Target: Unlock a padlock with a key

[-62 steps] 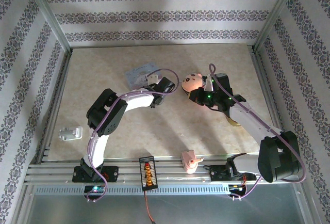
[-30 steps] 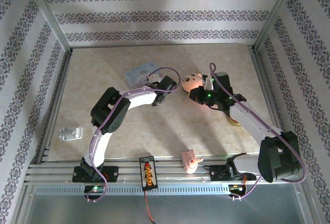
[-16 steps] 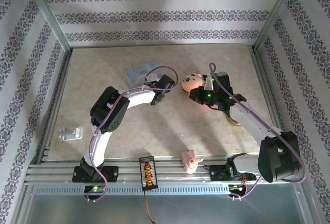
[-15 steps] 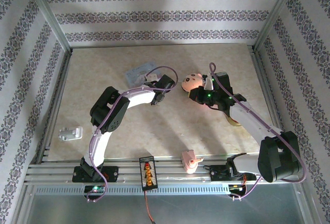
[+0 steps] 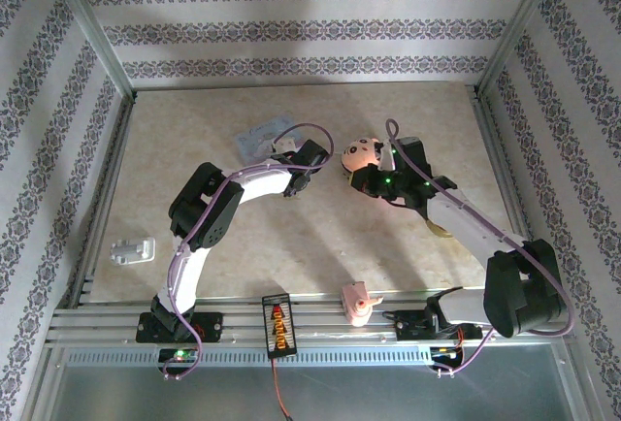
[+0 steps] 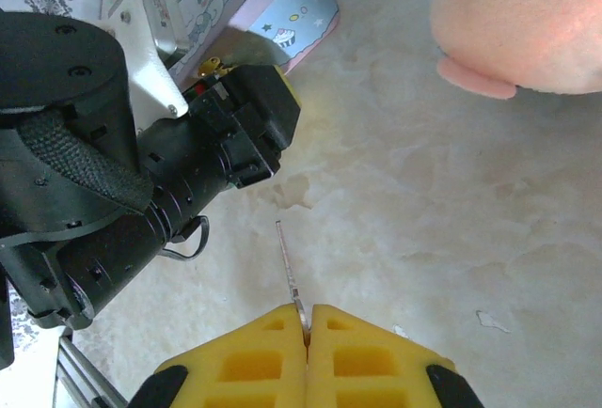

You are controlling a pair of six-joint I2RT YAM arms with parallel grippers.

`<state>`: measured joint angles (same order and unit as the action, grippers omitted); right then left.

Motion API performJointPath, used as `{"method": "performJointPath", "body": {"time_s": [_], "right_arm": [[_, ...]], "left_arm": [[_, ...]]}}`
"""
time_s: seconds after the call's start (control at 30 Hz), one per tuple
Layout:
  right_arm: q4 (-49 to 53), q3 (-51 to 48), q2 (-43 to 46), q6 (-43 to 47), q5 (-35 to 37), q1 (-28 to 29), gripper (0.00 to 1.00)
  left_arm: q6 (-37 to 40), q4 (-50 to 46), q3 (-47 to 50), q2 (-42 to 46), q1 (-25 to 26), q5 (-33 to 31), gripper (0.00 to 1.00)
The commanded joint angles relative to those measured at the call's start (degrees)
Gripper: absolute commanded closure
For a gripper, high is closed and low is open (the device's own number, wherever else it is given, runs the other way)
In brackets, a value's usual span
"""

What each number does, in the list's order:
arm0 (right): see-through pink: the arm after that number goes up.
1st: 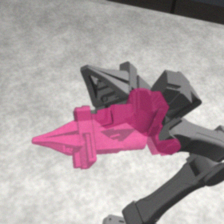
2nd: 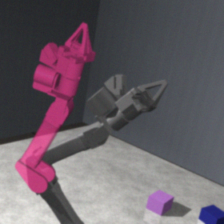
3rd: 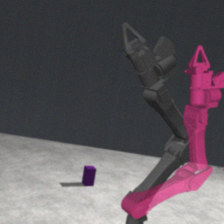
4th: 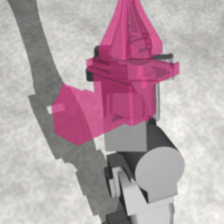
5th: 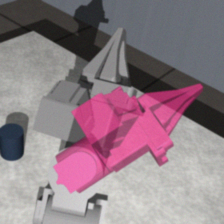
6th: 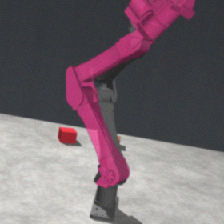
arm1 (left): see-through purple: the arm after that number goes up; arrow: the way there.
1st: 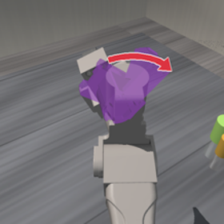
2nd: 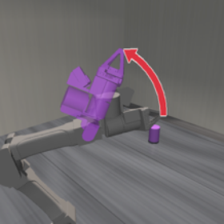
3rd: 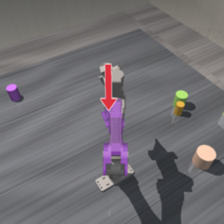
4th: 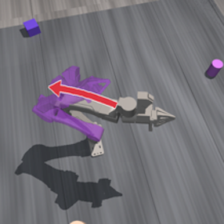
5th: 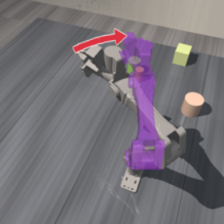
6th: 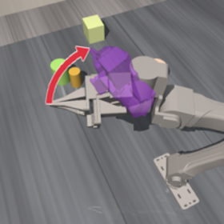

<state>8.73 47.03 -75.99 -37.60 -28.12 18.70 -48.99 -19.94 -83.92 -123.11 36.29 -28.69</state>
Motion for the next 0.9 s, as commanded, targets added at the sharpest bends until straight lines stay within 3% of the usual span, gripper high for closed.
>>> {"method": "performJointPath", "body": {"time_s": [0.0, 0.27, 0.4, 0.5, 0.7, 0.87], "right_arm": [[-3.21, -2.17, -0.31, 0.43, 2.09, 1.29, 1.00], [-13.64, -9.12, -1.74, -0.26, 4.48, 3.82, 1.00], [-19.45, -11.06, -4.56, -0.89, 3.29, 5.21, 1.00], [-23.04, -11.49, -7.55, -0.89, 3.22, 6.54, 1.00], [-29.19, -10.73, -14.04, -0.65, 5.15, 9.35, 1.00], [-35.32, -10.79, -18.77, -1.53, 7.27, 10.76, 1.00]], "left_arm": [[-2.02, -3.35, -0.22, 0.12, -0.52, 5.18, 0.73], [-9.96, -1.42, 3.45, 4.67, -0.50, 13.03, 0.86], [-13.17, -2.11, 3.53, 5.88, -0.52, 16.82, 0.87], [-17.23, -3.04, 3.60, 6.40, -0.52, 19.27, 0.97], [-22.43, 0.10, 6.03, 7.41, -0.51, 25.62, 0.99], [-23.67, 1.93, 8.21, 9.32, -0.59, 25.65, 0.99]]}}
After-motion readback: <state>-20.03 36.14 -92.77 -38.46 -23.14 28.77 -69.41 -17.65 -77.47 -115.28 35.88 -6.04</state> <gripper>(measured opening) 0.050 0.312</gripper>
